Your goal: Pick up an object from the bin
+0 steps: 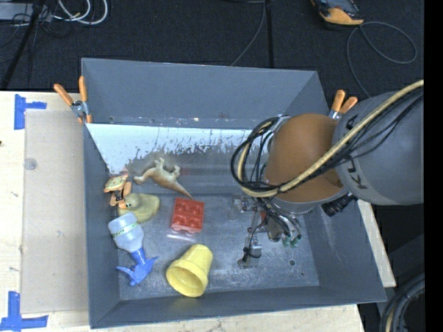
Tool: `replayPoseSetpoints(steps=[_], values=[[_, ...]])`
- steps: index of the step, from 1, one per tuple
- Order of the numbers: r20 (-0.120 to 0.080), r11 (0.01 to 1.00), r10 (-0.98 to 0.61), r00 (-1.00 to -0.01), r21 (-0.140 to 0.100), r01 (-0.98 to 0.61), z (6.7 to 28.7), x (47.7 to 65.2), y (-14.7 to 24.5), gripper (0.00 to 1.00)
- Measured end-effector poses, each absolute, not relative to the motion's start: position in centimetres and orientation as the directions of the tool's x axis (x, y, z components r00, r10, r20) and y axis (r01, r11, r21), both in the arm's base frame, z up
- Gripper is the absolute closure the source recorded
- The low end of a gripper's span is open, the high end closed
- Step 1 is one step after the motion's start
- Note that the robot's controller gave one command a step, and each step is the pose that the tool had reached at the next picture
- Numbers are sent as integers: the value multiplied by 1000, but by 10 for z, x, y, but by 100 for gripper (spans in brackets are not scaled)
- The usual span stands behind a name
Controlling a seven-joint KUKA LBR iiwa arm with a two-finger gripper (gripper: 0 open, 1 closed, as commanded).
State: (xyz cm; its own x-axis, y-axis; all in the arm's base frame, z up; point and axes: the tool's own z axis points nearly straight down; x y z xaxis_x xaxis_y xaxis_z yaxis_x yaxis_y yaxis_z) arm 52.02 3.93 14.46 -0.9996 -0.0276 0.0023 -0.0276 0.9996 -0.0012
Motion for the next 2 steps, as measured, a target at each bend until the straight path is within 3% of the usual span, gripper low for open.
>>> replayPoseSetpoints(steps=[1, 2], values=[[0, 995, -97, -995, 4, -97, 94, 484, 58, 0], [3, 998, -66, -998, -2, -66, 79, 497, 95, 0]])
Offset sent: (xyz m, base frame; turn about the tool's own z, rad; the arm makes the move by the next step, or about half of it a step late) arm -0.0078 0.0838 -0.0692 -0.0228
